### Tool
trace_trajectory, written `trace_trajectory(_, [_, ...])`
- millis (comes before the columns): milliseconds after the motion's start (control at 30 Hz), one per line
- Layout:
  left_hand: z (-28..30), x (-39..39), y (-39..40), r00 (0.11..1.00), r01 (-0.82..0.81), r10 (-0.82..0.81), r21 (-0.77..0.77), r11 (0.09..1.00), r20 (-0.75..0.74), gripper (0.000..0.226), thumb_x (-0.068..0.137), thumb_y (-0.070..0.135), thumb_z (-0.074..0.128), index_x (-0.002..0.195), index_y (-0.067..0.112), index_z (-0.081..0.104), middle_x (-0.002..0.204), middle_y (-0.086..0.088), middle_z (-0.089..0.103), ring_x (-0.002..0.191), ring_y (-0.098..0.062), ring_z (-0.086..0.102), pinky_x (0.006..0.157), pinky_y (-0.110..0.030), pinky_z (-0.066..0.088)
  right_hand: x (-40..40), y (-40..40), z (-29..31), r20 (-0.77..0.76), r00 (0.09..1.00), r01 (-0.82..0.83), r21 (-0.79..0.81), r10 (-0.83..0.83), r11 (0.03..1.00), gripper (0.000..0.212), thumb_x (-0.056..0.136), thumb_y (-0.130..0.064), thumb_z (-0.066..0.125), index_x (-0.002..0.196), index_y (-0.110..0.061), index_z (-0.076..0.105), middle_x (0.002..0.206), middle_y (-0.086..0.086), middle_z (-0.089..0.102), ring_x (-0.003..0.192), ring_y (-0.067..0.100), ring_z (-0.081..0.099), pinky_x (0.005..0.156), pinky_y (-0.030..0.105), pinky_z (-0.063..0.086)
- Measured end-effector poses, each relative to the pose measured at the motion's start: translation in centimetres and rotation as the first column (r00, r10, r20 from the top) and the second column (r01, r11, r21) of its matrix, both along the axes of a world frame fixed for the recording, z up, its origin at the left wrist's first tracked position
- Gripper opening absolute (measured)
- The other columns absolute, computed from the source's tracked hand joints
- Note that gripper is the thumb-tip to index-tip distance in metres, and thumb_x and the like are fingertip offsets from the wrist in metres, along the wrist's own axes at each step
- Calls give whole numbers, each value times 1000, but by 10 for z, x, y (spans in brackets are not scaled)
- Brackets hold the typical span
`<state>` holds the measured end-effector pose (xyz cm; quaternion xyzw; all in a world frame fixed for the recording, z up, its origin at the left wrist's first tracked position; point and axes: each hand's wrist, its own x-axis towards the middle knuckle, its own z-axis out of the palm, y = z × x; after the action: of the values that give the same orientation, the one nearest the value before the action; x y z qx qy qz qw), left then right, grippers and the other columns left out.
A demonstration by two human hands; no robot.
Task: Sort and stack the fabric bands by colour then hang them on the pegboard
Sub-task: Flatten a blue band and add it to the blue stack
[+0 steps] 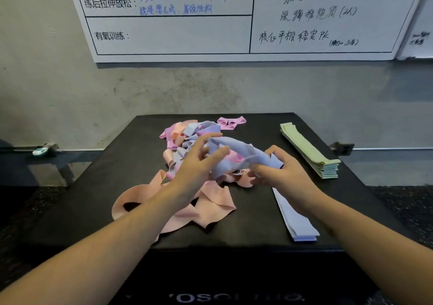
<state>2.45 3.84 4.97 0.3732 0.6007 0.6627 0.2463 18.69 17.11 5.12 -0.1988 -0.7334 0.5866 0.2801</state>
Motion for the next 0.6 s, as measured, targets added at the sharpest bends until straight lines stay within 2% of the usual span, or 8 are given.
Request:
trace_trajectory(67, [0, 13, -3, 995, -4, 3, 9, 1000, 103, 34, 88, 32, 77, 119, 32, 64, 106, -12, 72, 95, -31, 73, 71, -43, 58, 7, -6, 0, 15, 1000, -10, 9, 10, 1000, 28, 86, -13, 77, 102, 0, 58, 80, 14, 67, 70, 22, 63, 68, 36, 56])
trace_trajectory(133, [2, 23, -7, 973, -52, 39, 49, 997, 229, 23, 91, 26, 74, 113, 24, 67, 99, -8, 72, 84, -24, 72, 59, -32, 52, 16, -13, 1, 70, 997, -44, 30, 42, 999, 25, 85, -18, 79, 103, -12, 63, 71, -4, 65, 62, 8, 56, 59, 23, 47])
trace_trajectory(267, [14, 36, -17, 923, -108, 69, 83, 991, 380, 20, 96, 28, 68, 115, 21, 64, 80, 2, 66, 64, -11, 64, 45, -23, 40, 32, -22, 1, 130, 989, -73, -8, 73, 997, 38, 80, -26, 84, 111, -34, 63, 95, -15, 68, 68, 2, 59, 60, 19, 47])
trace_trajectory(367, [21, 43, -25, 946, -184, 155, 79, 980, 285, 34, 90, 39, 75, 119, 23, 67, 85, 1, 69, 75, -16, 65, 51, -26, 44, 45, -32, 2, 109, 987, -113, -35, 116, 993, 41, 82, -22, 82, 114, -39, 62, 109, -15, 67, 80, 5, 63, 65, 23, 51])
trace_trajectory(433, [24, 48, -27, 950, -248, 223, 91, 965, 218, 43, 79, 49, 78, 116, 30, 71, 104, -3, 71, 93, -24, 67, 64, -34, 51, 53, -39, 3, 96, 987, -127, -41, 130, 991, 33, 84, -21, 80, 109, -37, 63, 102, -21, 69, 79, 3, 63, 69, 26, 51])
trace_trajectory(500, [30, 54, -30, 950, -289, 272, 106, 952, 152, 34, 83, 50, 78, 113, 34, 72, 119, -2, 69, 109, -25, 67, 80, -43, 57, 59, -45, 2, 96, 986, -131, -70, 137, 989, 26, 84, -34, 80, 106, -37, 65, 102, -20, 68, 83, 6, 67, 73, 28, 53])
trace_trajectory(567, [35, 63, -33, 953, -289, 276, 105, 952, 122, 29, 89, 46, 74, 115, 33, 70, 120, -1, 69, 110, -21, 67, 88, -42, 58, 63, -48, -1, 73, 993, -84, -144, 95, 986, 25, 83, -48, 76, 103, -35, 69, 107, -8, 68, 86, 13, 67, 76, 30, 53])
trace_trajectory(600, [36, 66, -33, 957, -278, 265, 104, 955, 119, 28, 91, 42, 73, 116, 31, 70, 116, 0, 70, 104, -19, 68, 82, -39, 59, 64, -50, -2, 44, 996, -63, -179, 72, 982, 21, 87, -46, 74, 101, -31, 70, 105, -4, 68, 85, 12, 65, 76, 30, 53])
